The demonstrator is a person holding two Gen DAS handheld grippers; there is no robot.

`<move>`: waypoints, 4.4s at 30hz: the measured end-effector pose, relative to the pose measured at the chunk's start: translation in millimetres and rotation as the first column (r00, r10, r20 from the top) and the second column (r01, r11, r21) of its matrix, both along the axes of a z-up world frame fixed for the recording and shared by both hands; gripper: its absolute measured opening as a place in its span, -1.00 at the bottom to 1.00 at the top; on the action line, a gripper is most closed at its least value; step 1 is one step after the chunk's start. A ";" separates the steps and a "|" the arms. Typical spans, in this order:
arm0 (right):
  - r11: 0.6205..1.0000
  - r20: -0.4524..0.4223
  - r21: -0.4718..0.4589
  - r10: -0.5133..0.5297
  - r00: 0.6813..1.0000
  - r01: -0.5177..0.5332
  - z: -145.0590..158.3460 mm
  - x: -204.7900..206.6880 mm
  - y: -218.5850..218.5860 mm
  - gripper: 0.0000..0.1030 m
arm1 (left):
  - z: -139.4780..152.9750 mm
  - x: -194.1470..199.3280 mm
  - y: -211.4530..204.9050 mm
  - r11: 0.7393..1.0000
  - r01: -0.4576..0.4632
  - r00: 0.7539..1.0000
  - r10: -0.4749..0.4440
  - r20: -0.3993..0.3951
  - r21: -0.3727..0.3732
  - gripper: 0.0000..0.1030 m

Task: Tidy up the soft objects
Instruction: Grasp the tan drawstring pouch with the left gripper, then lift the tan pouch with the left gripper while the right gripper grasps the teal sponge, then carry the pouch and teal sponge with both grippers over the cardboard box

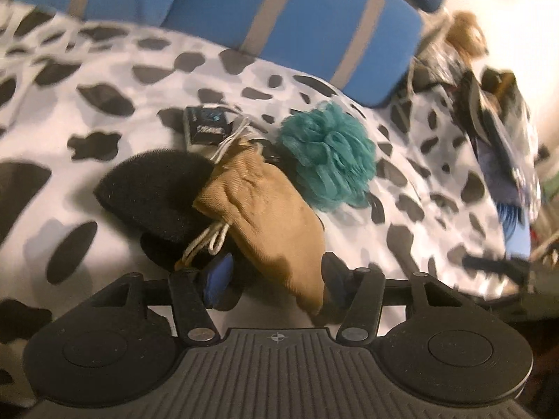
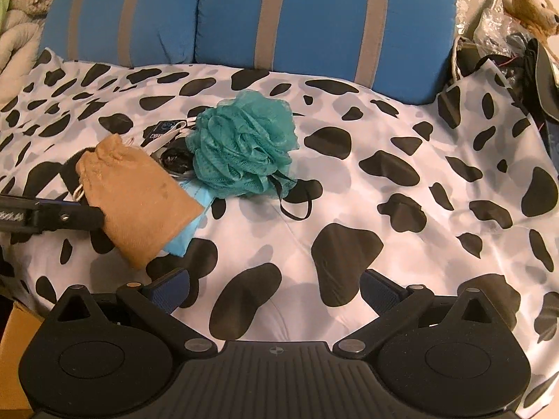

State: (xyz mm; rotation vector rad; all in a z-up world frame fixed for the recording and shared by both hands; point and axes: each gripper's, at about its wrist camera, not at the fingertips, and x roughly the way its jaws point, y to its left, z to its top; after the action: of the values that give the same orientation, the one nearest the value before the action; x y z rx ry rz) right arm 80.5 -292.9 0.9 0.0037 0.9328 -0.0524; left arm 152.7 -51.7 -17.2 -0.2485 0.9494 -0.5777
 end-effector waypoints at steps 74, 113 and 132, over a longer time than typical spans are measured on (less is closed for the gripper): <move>1.000 -0.009 -0.025 -0.010 1.000 0.009 -7.4 27.8 -7.1 1.00 | 71.7 -20.0 6.3 0.983 -0.024 0.927 -0.047 0.371 0.184 -0.94; 0.998 0.031 0.007 0.063 0.998 -0.063 -50.9 173.4 20.6 0.09 | 70.3 -5.7 35.7 0.994 0.099 0.981 -0.107 0.162 0.054 -0.93; 0.999 0.212 0.043 -0.018 0.977 0.009 24.0 85.2 -25.1 -0.07 | 76.0 -35.2 -3.9 0.962 0.263 0.939 -0.272 0.209 0.072 -0.93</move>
State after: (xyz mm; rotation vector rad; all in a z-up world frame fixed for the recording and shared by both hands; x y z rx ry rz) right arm 165.7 -318.0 24.9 0.0534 0.7199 -0.0442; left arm 117.6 -55.6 58.8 -0.0146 0.7865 -0.8169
